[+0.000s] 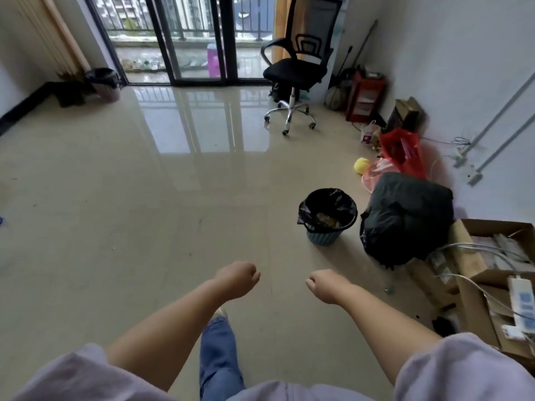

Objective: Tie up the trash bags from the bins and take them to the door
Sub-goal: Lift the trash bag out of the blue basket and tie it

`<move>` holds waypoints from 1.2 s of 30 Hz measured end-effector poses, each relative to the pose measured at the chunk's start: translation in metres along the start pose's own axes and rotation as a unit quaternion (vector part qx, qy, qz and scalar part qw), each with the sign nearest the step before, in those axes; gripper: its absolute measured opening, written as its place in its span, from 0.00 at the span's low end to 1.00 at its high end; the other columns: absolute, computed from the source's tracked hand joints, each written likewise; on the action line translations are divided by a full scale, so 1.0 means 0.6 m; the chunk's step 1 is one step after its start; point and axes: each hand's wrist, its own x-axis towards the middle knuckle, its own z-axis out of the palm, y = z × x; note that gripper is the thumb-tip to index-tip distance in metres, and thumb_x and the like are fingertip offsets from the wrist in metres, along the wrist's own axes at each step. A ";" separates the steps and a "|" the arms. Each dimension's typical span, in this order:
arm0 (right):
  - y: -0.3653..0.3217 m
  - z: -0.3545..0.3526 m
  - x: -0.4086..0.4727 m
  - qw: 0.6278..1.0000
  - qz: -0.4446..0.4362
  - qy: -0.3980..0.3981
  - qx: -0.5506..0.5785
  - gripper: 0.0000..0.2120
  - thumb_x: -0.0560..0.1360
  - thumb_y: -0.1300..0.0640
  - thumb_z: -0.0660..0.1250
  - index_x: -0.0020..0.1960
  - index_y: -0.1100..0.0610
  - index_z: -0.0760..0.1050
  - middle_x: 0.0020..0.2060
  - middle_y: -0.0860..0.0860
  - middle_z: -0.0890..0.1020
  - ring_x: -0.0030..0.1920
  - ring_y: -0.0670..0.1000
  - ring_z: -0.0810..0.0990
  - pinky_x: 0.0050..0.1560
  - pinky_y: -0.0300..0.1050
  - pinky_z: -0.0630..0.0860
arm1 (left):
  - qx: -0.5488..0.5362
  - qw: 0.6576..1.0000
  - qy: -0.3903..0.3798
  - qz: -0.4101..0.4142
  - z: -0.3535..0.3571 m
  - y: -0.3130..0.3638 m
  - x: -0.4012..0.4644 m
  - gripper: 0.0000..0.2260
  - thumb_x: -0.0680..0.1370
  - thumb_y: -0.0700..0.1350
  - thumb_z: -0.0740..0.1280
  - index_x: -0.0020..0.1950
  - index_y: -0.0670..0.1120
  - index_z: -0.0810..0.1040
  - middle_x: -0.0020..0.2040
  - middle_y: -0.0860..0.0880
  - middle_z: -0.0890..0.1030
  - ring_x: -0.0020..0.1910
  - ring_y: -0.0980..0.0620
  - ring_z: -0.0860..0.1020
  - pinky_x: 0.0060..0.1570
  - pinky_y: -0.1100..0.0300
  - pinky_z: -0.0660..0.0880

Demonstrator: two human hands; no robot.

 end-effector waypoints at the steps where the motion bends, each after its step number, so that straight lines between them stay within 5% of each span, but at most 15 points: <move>1: -0.007 -0.020 0.034 1.000 0.007 0.006 0.011 0.15 0.82 0.50 0.50 0.46 0.58 0.69 0.48 0.58 0.75 0.46 0.55 0.72 0.45 0.44 0.65 | 0.007 1.000 0.000 0.009 -0.024 -0.012 0.044 0.18 0.81 0.51 0.53 0.52 0.41 0.77 0.46 0.44 0.78 0.47 0.44 0.78 0.42 0.58 0.69; 4: -0.026 -0.073 0.124 0.998 0.040 0.015 0.053 0.15 0.82 0.51 0.50 0.42 0.57 0.66 0.42 0.55 0.72 0.45 0.55 0.70 0.41 0.45 0.65 | 0.040 0.998 -0.008 0.048 -0.104 -0.036 0.163 0.17 0.82 0.51 0.52 0.54 0.42 0.77 0.52 0.43 0.80 0.48 0.43 0.77 0.43 0.58 0.70; 8: -0.050 -0.142 0.217 0.987 0.091 0.025 0.130 0.13 0.81 0.50 0.51 0.44 0.57 0.67 0.54 0.59 0.78 0.48 0.57 0.72 0.46 0.47 0.67 | 0.079 0.992 -0.033 0.092 -0.214 -0.061 0.307 0.18 0.82 0.52 0.52 0.56 0.44 0.77 0.54 0.45 0.80 0.52 0.43 0.78 0.46 0.56 0.73; 13: -0.032 -0.217 0.314 0.967 0.139 0.047 0.209 0.17 0.80 0.52 0.52 0.33 0.53 0.60 0.46 0.58 0.75 0.44 0.56 0.71 0.44 0.47 0.67 | 0.118 0.983 -0.080 0.116 -0.292 -0.044 0.475 0.18 0.82 0.52 0.52 0.57 0.42 0.76 0.57 0.43 0.80 0.55 0.42 0.77 0.50 0.56 0.73; 19: 0.072 -0.285 0.448 0.944 0.191 0.067 0.260 0.18 0.80 0.53 0.53 0.32 0.53 0.59 0.43 0.55 0.72 0.43 0.54 0.70 0.43 0.44 0.65 | 0.087 0.980 -0.103 0.149 -0.310 0.040 0.670 0.18 0.82 0.50 0.53 0.57 0.39 0.77 0.57 0.41 0.79 0.56 0.41 0.77 0.51 0.56 0.73; 30: 0.244 -0.238 0.788 0.887 0.278 0.118 0.349 0.14 0.80 0.56 0.51 0.36 0.57 0.61 0.34 0.53 0.70 0.34 0.52 0.66 0.31 0.45 0.59 | 0.046 0.969 -0.187 0.158 -0.144 0.094 1.075 0.14 0.81 0.48 0.55 0.49 0.41 0.77 0.52 0.42 0.81 0.52 0.42 0.78 0.46 0.58 0.71; 34: 0.315 -0.130 0.933 0.858 0.312 0.179 0.366 0.12 0.79 0.60 0.53 0.49 0.60 0.75 0.51 0.57 0.76 0.50 0.58 0.74 0.49 0.46 0.70 | 0.039 0.970 -0.168 0.173 -0.015 0.092 1.232 0.12 0.80 0.47 0.54 0.51 0.43 0.75 0.48 0.43 0.79 0.43 0.44 0.75 0.42 0.58 0.70; 36: 0.352 -0.073 0.995 0.842 0.350 0.226 0.342 0.13 0.79 0.59 0.56 0.59 0.58 0.74 0.62 0.57 0.72 0.61 0.58 0.71 0.60 0.49 0.71 | 0.025 0.973 -0.141 0.183 0.046 0.092 1.299 0.15 0.80 0.48 0.55 0.64 0.45 0.71 0.57 0.42 0.77 0.51 0.43 0.76 0.48 0.56 0.73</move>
